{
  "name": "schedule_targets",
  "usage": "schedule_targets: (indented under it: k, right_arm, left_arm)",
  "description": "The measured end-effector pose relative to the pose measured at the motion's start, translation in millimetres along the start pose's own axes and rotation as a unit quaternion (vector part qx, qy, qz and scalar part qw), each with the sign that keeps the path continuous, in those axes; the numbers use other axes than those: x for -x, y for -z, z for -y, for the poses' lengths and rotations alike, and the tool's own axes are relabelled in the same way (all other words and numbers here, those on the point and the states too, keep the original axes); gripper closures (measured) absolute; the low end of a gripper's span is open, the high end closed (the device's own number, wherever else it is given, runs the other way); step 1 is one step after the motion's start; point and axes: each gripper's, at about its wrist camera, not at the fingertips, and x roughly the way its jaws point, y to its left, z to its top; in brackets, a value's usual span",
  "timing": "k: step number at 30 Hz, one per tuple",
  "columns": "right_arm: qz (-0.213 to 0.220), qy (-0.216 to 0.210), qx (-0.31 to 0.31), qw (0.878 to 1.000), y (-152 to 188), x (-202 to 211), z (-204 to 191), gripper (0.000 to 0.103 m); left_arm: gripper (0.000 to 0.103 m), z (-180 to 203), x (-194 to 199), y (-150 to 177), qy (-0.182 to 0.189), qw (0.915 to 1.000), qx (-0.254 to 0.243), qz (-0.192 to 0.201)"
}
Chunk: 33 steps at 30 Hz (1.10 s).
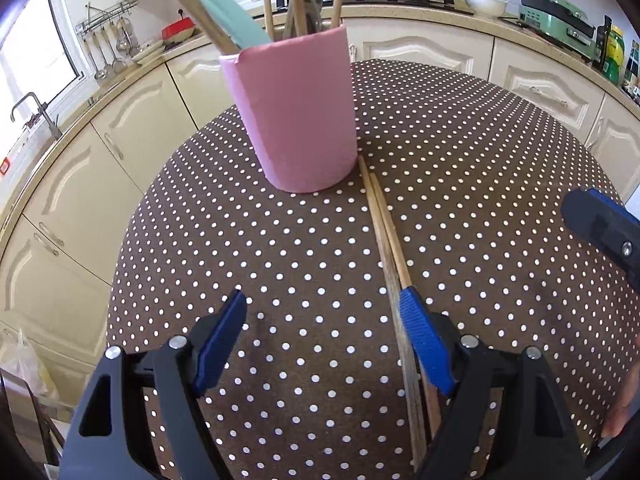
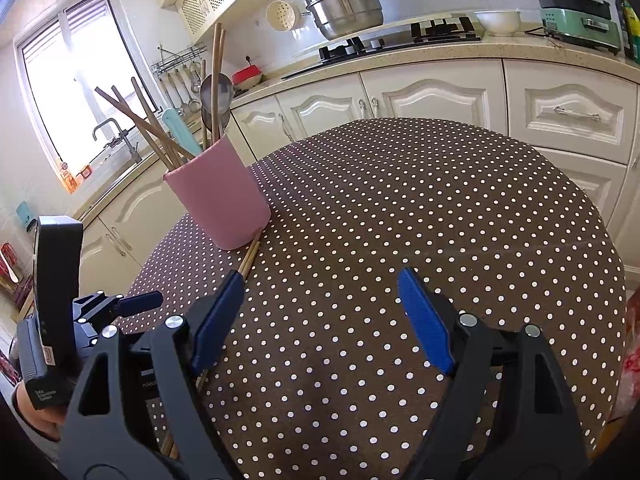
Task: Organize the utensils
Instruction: 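Move both open tools back down over the remaining loose chopsticks, then grasp a chopstick with the left tool while the right tool grasps another chopstick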
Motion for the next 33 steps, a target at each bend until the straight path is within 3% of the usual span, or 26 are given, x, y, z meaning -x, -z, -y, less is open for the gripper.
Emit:
schedule_targets:
  k: [12, 14, 16, 20, 26, 33]
  right_arm:
    - [-0.006, -0.001, -0.010, 1.000, -0.1, -1.3, 2.8, 0.025]
    - [-0.007, 0.001, -0.010, 1.000, -0.4, -1.7, 2.9, 0.025]
    - [-0.009, 0.003, -0.006, 1.000, -0.1, -2.0, 1.1, 0.025]
    - [-0.016, 0.010, 0.012, 1.000, -0.2, -5.3, -6.6, 0.025]
    - [-0.060, 0.027, 0.042, 0.997, 1.4, -17.9, -20.9, 0.025]
    - [-0.129, 0.036, 0.097, 0.986, 8.4, -45.3, -65.8, 0.025]
  left_arm:
    - [0.024, 14.8, -8.5, -20.4, -0.013, 0.9995, -0.017, -0.025]
    - [0.036, 15.6, -7.4, -21.3, 0.007, 0.9995, -0.018, -0.023]
    - [0.062, 13.0, -6.7, -22.9, 0.043, 0.9987, -0.015, -0.025]
    - [0.095, 14.7, -0.2, -20.3, 0.081, 0.9962, -0.013, -0.029]
    - [0.097, -12.5, 11.8, -7.0, 0.122, 0.9906, 0.046, -0.043]
    - [0.097, -51.8, 24.2, 13.6, 0.117, 0.9858, 0.110, -0.051]
